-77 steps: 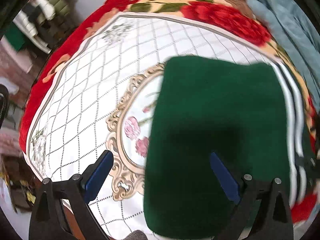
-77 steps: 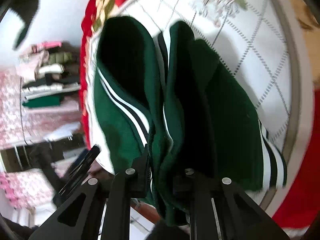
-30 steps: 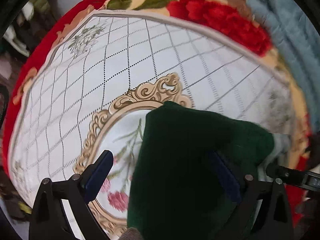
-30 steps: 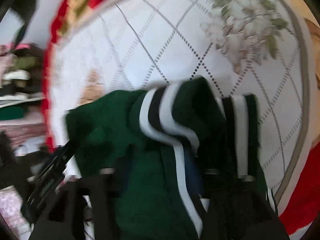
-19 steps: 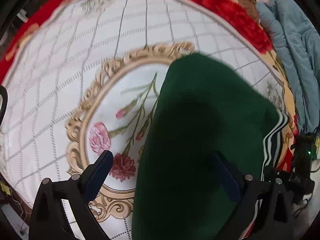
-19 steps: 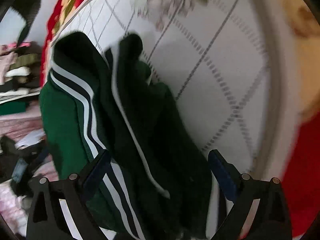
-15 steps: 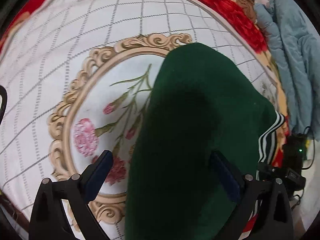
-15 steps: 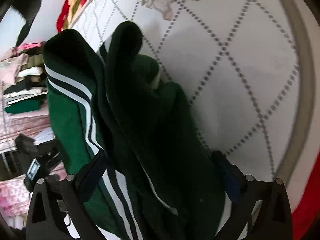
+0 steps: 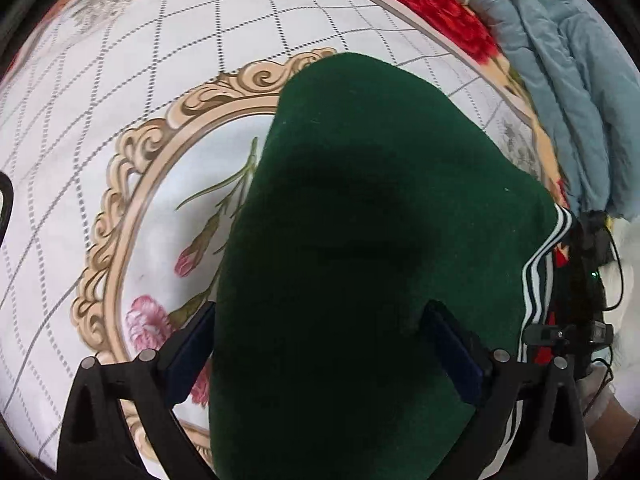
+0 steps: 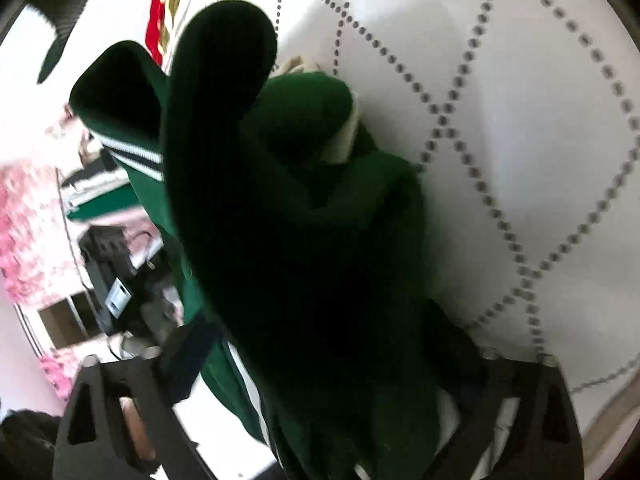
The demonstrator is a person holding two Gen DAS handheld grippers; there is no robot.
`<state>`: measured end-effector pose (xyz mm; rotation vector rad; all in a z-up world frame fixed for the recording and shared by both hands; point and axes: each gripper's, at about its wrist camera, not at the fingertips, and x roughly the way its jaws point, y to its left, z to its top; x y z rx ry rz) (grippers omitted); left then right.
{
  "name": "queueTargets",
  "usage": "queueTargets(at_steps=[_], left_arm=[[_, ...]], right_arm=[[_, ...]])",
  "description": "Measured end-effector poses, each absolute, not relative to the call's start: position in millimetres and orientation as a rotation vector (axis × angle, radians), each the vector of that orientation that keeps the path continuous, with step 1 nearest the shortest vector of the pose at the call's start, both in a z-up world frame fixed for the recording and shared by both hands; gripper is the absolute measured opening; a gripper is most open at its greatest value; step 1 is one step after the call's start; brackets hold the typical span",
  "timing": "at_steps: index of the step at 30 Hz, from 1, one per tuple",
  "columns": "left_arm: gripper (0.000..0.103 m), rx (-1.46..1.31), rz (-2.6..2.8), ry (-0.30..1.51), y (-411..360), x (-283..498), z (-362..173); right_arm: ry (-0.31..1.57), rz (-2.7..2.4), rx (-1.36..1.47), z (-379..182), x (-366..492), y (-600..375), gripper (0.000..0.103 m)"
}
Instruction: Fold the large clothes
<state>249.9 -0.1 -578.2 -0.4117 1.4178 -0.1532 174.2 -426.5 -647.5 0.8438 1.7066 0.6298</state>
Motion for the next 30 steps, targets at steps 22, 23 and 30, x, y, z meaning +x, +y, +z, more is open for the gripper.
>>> queueTargets(at_steps=[22, 23, 30], left_arm=[[0.094, -0.325, -0.288, 1.183, 24, 369, -468], [0.094, -0.32, -0.294, 1.17, 20, 388, -462], [0.094, -0.288, -0.298, 1.116, 13, 489, -463]], right_arm=[[1.461, 0.635, 0.927, -539, 282, -335, 0.053], [1.447, 0.632, 0.929, -533, 301, -335, 0.053], [1.403, 0.654, 0.907, -524, 443, -336, 0.053]])
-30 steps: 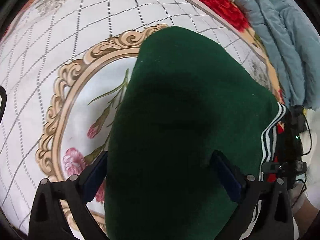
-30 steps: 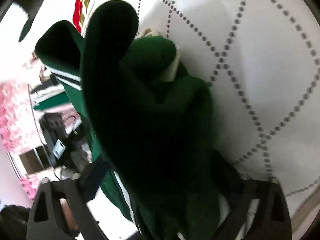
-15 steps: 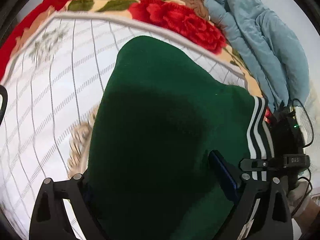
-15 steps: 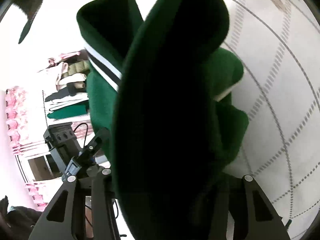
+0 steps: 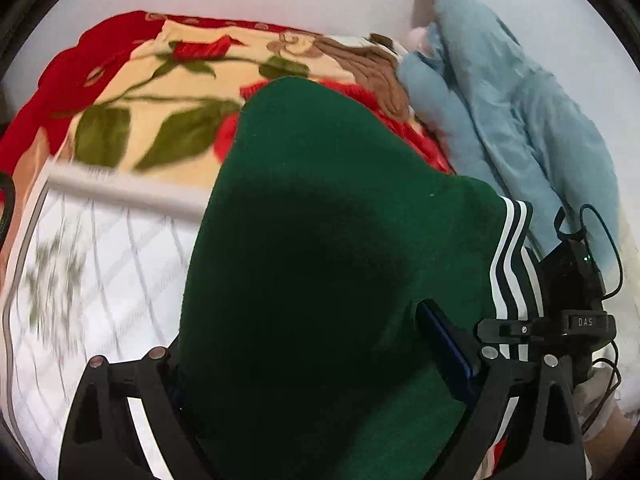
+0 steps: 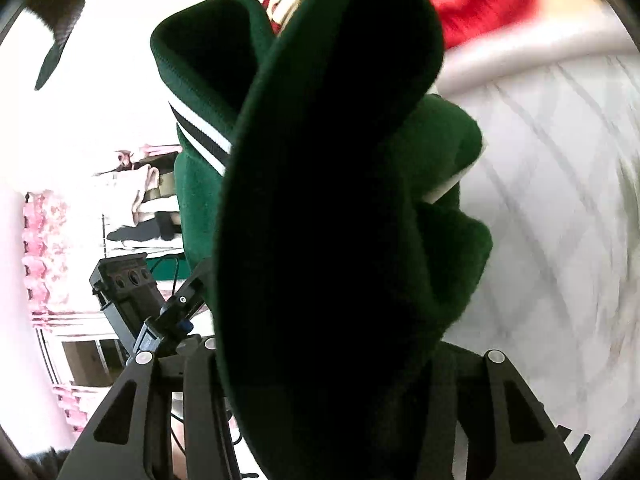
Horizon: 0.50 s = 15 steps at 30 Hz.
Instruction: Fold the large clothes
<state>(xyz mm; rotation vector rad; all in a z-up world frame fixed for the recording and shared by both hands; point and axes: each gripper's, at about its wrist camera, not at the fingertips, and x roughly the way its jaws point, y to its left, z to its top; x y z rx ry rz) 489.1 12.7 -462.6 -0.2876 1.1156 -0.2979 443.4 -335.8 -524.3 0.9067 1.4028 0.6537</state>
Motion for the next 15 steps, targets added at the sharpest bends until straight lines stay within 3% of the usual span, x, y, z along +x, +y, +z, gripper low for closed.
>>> queueTargets(at_steps=[6, 11, 13, 15], left_arm=[[0.093, -0.273, -0.243, 1.164, 30, 586, -525], [0.093, -0.236, -0.17, 1.241, 44, 617, -571], [0.093, -0.252, -0.176, 1.244, 48, 615, -571], [0.093, -0.234, -0.172, 1.244, 49, 607, -564]], right_arm=[[1.463, 0.646, 0.847, -567, 580, -327, 0.053], [1.572, 0.565, 0.771, -617, 640, -329, 0.054], [1.585, 0.565, 0.743, -618, 651, -335, 0.059], [1.594, 0.506, 0.674, -614, 636, -323, 0.074]])
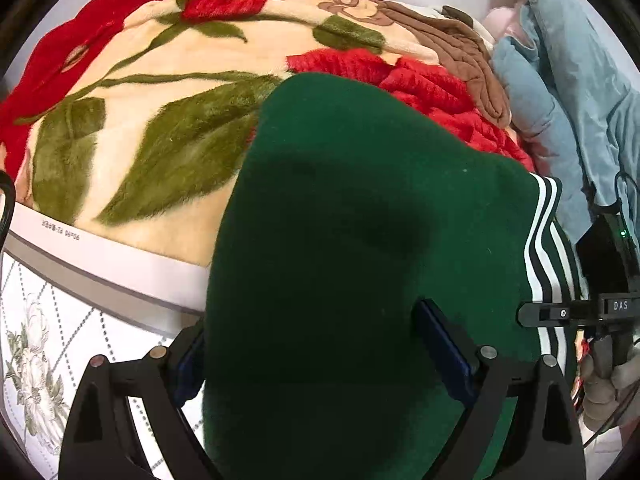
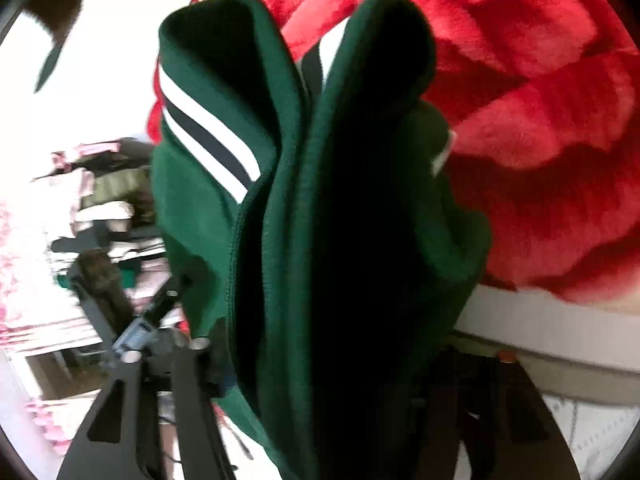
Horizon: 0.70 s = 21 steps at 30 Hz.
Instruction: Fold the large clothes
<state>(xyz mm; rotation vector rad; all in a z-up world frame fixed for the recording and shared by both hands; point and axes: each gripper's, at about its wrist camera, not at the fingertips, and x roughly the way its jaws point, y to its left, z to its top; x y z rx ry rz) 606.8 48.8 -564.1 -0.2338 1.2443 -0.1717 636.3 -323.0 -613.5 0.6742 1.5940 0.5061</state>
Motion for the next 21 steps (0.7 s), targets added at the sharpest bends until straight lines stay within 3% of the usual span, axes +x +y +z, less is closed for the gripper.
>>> queueTargets(at_steps=[3, 7, 8, 14, 21], left_arm=[[0.094, -0.216, -0.115, 1.238, 53, 593, -550], [0.096, -0.116, -0.011, 1.206, 52, 563, -522], [0.098, -0.087, 0.004, 1.186, 49, 550, -510], [0.101, -0.037, 0.063, 1.105, 40, 481, -437], [0.101, -0.028, 0.078, 1.06, 22, 405, -336]], right_arm=[[1.558, 0.355, 0.475, -581, 612, -305, 0.089], [1.483, 0.154, 0.219, -538, 569, -288, 0.095], [1.464, 0.11, 0.158, -529, 555, -282, 0.103], [1.367, -0.033, 0.019, -452, 493, -271, 0.103], [1.233, -0.132, -0.032, -311, 368, -251, 0.103]])
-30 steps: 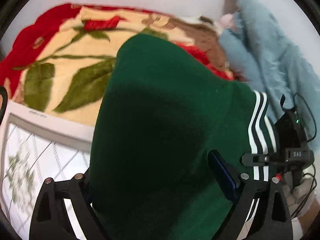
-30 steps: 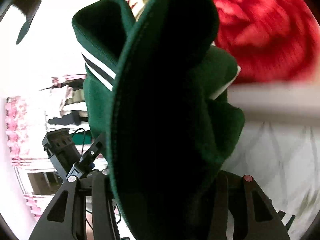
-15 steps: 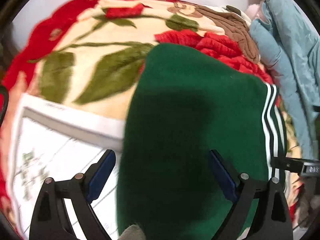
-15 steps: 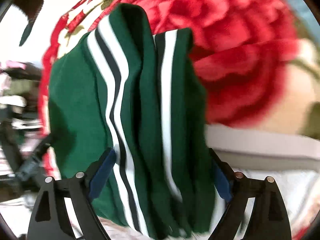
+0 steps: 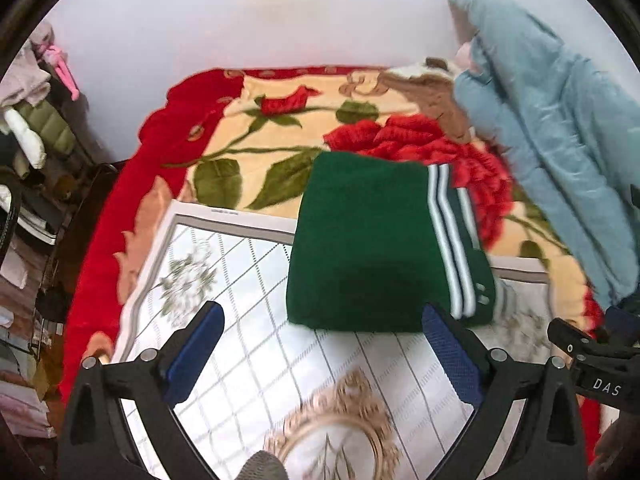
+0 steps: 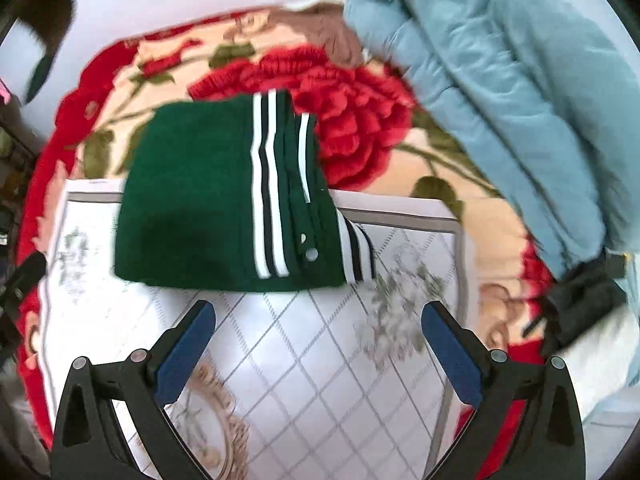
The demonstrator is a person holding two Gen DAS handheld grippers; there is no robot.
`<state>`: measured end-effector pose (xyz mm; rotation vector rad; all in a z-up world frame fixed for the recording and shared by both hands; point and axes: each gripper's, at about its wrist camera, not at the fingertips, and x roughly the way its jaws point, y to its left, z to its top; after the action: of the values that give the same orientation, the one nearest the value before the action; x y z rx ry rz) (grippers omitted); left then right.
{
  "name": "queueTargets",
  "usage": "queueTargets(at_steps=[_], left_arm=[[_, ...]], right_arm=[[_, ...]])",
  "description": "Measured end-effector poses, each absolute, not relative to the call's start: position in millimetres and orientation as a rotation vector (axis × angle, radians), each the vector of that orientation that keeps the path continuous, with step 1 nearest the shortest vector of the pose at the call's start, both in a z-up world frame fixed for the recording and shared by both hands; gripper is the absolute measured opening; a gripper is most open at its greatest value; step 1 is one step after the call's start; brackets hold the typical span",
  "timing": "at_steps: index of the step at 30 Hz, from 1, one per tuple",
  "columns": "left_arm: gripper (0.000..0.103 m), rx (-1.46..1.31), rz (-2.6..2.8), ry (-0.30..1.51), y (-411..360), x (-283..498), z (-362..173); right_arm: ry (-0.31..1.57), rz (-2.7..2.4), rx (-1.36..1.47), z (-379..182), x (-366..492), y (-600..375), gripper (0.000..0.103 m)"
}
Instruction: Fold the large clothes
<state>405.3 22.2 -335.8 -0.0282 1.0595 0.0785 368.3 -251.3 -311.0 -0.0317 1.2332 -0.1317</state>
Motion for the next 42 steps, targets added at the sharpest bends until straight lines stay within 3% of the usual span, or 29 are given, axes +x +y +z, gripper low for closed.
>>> queueTargets(at_steps=[9, 19, 28, 42], left_arm=[[0.101, -0.035, 0.044, 0.961, 12, 297, -206], [0.101, -0.005, 0.046, 0.873, 9, 196, -105], [0.101, -0.038, 0.069, 0.814, 6, 139, -60], [0.101, -0.039, 0.097, 0.707, -1, 94, -30]], right_arm=[[1.067, -0.209, -0.043, -150, 228, -247, 0.103], [0.908, -0.204, -0.06, -6, 91, -244, 0.103], [0.828, -0.153, -0.079, 59, 9, -245, 0.103], [0.753, -0.103, -0.085, 100, -52, -250, 0.103]])
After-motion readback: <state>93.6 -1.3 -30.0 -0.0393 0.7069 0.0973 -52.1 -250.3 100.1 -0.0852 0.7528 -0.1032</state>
